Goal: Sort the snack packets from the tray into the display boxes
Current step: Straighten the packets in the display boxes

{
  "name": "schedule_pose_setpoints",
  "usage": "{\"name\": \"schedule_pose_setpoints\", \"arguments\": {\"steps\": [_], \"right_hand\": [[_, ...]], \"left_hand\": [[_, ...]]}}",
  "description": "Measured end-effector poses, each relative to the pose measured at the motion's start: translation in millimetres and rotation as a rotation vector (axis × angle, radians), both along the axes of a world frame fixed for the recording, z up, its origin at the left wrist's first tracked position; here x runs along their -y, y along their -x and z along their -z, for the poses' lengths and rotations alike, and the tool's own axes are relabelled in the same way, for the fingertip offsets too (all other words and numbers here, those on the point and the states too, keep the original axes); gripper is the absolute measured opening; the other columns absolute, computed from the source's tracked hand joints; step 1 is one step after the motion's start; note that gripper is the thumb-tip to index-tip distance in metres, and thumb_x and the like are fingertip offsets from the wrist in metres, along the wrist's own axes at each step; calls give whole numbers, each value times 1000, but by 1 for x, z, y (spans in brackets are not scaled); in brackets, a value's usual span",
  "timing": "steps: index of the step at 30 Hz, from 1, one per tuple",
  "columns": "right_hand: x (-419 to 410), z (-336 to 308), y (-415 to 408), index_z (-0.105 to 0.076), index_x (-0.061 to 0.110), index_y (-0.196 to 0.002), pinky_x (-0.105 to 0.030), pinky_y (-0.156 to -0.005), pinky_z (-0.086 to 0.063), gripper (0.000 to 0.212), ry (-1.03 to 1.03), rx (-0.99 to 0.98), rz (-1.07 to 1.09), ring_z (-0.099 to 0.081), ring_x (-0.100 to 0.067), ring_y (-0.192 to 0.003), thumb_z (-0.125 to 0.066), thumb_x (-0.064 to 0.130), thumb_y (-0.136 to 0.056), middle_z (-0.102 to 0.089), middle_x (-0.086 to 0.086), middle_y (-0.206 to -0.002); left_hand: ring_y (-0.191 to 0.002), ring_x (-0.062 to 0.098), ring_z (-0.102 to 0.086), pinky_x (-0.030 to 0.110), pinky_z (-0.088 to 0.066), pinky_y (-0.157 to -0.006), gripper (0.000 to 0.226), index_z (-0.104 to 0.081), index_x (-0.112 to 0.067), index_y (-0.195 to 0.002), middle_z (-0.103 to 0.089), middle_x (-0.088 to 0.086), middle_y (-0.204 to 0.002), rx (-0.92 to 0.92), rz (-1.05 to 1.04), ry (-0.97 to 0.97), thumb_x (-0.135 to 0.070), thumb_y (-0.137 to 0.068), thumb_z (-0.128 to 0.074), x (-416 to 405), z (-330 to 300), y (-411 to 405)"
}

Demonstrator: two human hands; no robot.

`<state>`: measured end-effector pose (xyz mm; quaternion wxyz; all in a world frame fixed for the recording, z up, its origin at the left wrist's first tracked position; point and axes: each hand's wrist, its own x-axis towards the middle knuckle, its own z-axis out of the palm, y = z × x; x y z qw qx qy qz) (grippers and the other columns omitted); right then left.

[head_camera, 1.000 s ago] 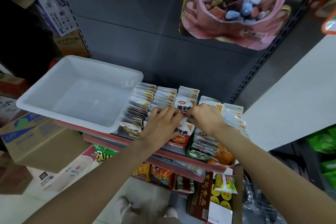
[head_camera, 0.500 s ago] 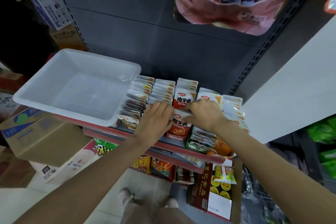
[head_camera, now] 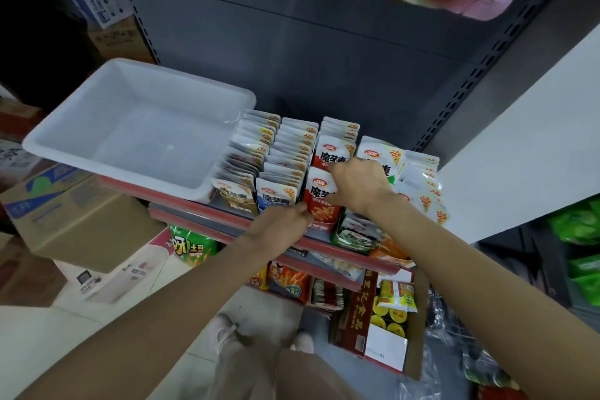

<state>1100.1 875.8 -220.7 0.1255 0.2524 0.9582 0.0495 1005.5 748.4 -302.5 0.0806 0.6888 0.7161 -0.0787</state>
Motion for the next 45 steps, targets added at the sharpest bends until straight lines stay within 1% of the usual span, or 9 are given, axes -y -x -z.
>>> {"name": "schedule_pose_setpoints", "arguments": {"steps": [13,20,24,27,30,35,39,42,45], "right_hand": [[4,0,2,-60,10,-102,-31,-63,-36,16,-135,-89,30,-60,-28,-93,-51,18,-91,-65,-11,-97],[-3,-2,-6,-53,19,-115,-30,-63,-36,41,-8,-34,-8,-59,-26,-99,-58,48,-87,-65,-7,-104],[-11,4,-15,-54,29,-119,-30,-64,-42,48,59,-139,5,-58,-22,-102,-55,59,-83,-65,-1,-106],[-15,3,-19,-51,31,-126,-33,-70,-48,53,103,-175,55,-57,-21,-106,-57,59,-82,-65,1,-112],[-21,-4,-21,-43,34,-137,-33,-78,-51,59,151,-146,99,-55,-19,-113,-58,53,-83,-61,4,-122],[-28,-16,-19,-62,29,-115,-29,-68,-45,28,79,-383,169,-60,-20,-101,-47,36,-93,-66,6,-110],[-39,-21,-11,-63,17,-117,-34,-74,-46,28,-103,-454,116,-45,-23,-115,-49,20,-92,-60,-1,-116],[-53,-23,2,-42,18,-140,-38,-100,-36,48,94,-337,138,-33,-25,-130,-50,25,-93,-41,-4,-142],[-69,-18,12,-35,16,-142,-38,-105,-37,52,317,-171,236,-39,-28,-130,-49,31,-95,-40,-10,-144]], "left_hand": [[-112,21,-53,38,-50,-88,41,-48,-17,-137,-51,3,-126,179,40,94,-15,-96,-43,-4,-8,12],[-102,23,-59,34,-51,-74,37,-52,-14,-130,-53,5,-123,130,14,49,-16,-95,-46,-4,-17,3],[-67,15,-62,25,-46,-40,27,-66,-13,-103,-60,2,-89,95,54,-480,-17,-78,-72,-3,-40,-4],[-100,18,-55,31,-50,-72,34,-61,-15,-113,-60,0,-109,73,-33,-504,-24,-81,-69,-10,-55,3],[-127,17,-36,32,-27,-99,47,-41,-22,-138,-42,-5,-140,6,-27,-387,-29,-93,-53,-18,-56,13],[-129,19,-33,35,-23,-102,51,-39,-19,-139,-41,-1,-139,-47,-60,-364,-32,-91,-54,-27,-62,19],[-129,21,-31,37,-24,-101,59,-38,-19,-137,-36,2,-139,-94,-149,-352,-40,-86,-59,-45,-64,12],[-130,22,-29,38,-25,-103,63,-38,-17,-136,-33,5,-141,-78,-190,-348,-40,-83,-64,-56,-65,10],[-133,23,-27,38,-24,-107,64,-35,-16,-136,-31,6,-144,-26,-201,-336,-37,-82,-65,-61,-61,12]]}}
